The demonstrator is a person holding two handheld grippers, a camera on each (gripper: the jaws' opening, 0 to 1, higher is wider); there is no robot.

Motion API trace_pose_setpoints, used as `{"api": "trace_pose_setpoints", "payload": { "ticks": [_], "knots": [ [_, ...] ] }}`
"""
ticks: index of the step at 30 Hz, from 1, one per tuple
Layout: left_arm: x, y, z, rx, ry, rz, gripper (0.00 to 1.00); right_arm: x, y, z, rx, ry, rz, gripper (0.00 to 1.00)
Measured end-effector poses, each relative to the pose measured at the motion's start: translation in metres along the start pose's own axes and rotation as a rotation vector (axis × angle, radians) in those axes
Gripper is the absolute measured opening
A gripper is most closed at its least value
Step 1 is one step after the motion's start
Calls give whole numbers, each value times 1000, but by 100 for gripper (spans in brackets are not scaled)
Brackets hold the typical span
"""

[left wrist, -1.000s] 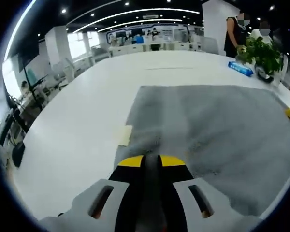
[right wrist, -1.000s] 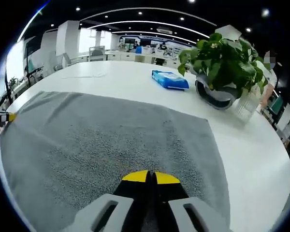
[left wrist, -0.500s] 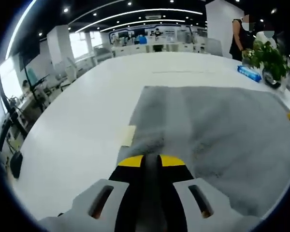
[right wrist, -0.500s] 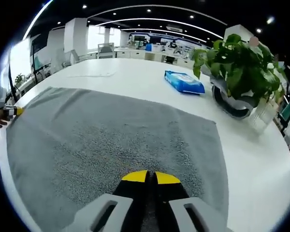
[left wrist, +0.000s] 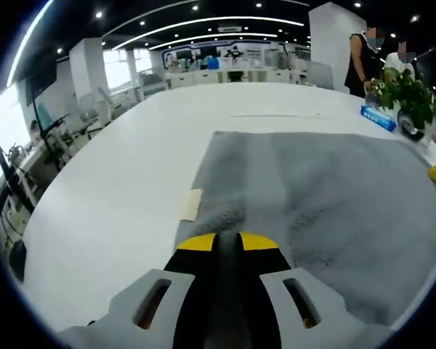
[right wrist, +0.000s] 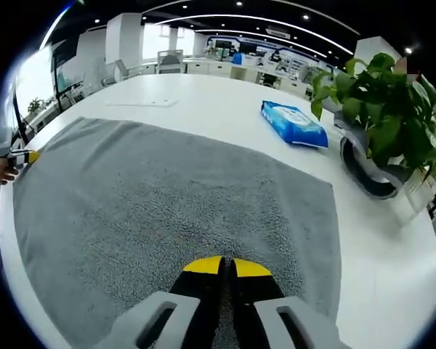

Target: Open the folded towel by lifting each exposed corner and separating the folded layers until the towel lies flat within the target outline without major curled edges

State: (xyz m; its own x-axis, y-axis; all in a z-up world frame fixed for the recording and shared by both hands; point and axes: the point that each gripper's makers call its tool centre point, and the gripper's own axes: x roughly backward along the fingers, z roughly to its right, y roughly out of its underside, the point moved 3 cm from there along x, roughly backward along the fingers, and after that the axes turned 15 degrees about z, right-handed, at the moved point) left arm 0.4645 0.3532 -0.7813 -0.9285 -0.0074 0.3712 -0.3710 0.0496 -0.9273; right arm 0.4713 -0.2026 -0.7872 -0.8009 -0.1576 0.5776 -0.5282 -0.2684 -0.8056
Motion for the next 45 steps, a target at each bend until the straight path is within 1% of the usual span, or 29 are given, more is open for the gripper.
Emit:
{"api": "trace_pose_setpoints", "payload": {
  "ticks": [4,7,8,9,11,12,13,14,15,17,18,20,21,22,24,25,26,28,29,32,34,35,36,37,39,41,45],
  "knots": [
    [-4,-1,-1,13,8,-22,10,-9,-5,3,2,3,4,0],
    [-2,0,-2,62,-2,-34,10,-8,-5,3,-17,27,0,0],
    [-1,1,-1,122,-19,-55,10,-7,-5,3,-61,48,-10,1],
    [0,2,-2,161,-33,-63,10,-6,-5,3,-99,62,-9,1],
    [1,1,-4,215,-55,-88,8,-3,-4,3,-146,83,-10,0],
    [2,-1,-5,210,-52,-92,6,0,-5,2,-182,97,-1,0],
    [5,-5,-6,219,-61,-79,6,2,-6,2,-188,100,14,0],
    [11,-10,-4,238,-74,-54,6,6,-7,1,-168,80,26,0],
    [17,-17,-2,258,-81,-16,6,9,-8,1,-158,79,37,0],
    [27,-20,2,258,-78,-9,6,17,-13,1,-131,69,76,0],
    [33,-20,5,267,-70,-6,6,22,-15,1,-134,67,93,0],
    [44,-24,13,309,-65,28,6,34,-21,-3,-168,58,153,0],
    [48,-25,17,335,-56,45,7,44,-26,-6,-203,53,182,1],
    [54,-27,24,378,-40,68,7,48,-27,-7,-218,53,190,1],
    [63,-29,32,405,-19,91,8,64,-32,-8,-294,55,242,1],
    [71,-29,36,400,-10,94,9,77,-36,-13,-332,51,277,2],
    [75,-29,38,402,-1,101,9,85,-38,-14,-358,54,296,2],
    [82,-28,43,389,32,115,9,103,-41,-16,-376,53,337,4],
    [86,-28,46,384,42,120,10,110,-42,-16,-373,56,348,5],
    [99,-30,65,353,119,133,10,135,-45,-20,-343,74,403,8],
    [104,-31,75,332,150,149,11,147,-45,-26,-326,71,430,10],
    [107,-34,82,319,179,170,12,154,-49,-32,-331,53,475,13],
    [109,-36,88,309,203,178,13,158,-48,-35,-341,44,478,18],
    [111,-37,94,289,234,174,15,164,-46,-38,-347,41,471,20],
    [116,-39,101,269,251,180,16,170,-45,-43,-335,37,474,21],
    [123,-45,108,262,279,207,18,179,-44,-46,-292,43,492,21],
    [134,-51,117,247,307,230,24,191,-41,-50,-277,40,527,23]
  ]
}}
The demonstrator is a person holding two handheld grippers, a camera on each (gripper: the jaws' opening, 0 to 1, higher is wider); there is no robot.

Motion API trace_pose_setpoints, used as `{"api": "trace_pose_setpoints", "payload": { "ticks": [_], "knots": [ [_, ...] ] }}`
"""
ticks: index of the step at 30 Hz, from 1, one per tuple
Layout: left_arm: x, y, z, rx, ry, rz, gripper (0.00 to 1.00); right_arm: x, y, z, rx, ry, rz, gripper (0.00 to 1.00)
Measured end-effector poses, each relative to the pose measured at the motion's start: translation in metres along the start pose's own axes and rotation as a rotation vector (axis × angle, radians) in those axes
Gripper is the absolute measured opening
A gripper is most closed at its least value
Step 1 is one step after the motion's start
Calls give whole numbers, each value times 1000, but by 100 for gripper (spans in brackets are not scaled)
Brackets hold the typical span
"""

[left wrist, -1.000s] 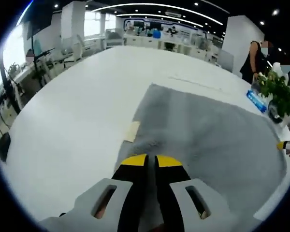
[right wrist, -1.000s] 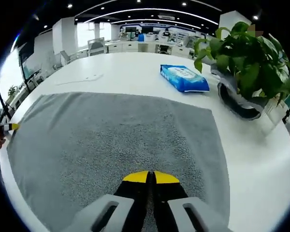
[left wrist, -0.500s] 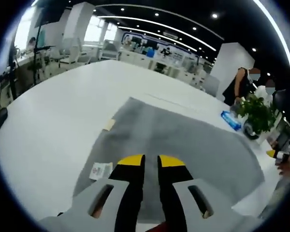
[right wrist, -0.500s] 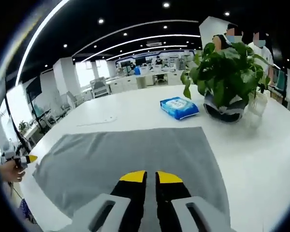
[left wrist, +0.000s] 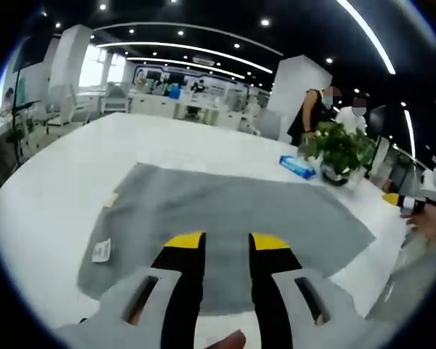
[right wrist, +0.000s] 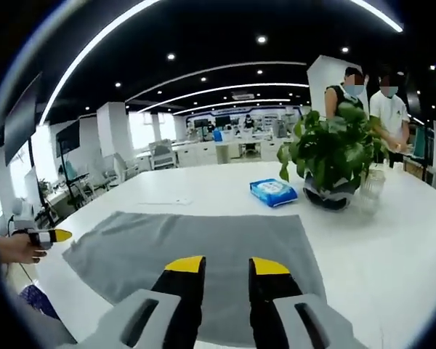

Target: Open the folded towel by lifting each exposed corner and separating the folded layers until the towel lies flat within the target outline without major curled edges

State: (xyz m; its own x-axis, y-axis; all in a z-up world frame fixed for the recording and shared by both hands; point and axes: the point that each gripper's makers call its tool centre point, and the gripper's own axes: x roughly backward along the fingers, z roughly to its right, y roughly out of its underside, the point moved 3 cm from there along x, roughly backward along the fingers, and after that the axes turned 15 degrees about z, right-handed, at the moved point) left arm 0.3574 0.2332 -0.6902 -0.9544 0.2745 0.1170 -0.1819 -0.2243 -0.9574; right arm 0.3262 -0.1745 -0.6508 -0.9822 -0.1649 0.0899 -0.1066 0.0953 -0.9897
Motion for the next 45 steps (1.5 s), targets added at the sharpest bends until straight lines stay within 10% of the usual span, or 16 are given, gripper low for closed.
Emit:
{"api": "trace_pose_setpoints", "payload": {
  "ticks": [19,29,36,45],
  "knots": [
    [34,3,80,6,-22,148,46,37,-12,26,-79,-92,156,47],
    [43,-11,76,-57,-95,199,77,35,-26,26,-155,-101,246,74],
    [49,-11,57,-35,-194,209,85,34,-24,27,-40,-91,252,98],
    [50,-6,52,-50,-234,199,99,32,-22,31,41,-82,250,100]
  ]
}}
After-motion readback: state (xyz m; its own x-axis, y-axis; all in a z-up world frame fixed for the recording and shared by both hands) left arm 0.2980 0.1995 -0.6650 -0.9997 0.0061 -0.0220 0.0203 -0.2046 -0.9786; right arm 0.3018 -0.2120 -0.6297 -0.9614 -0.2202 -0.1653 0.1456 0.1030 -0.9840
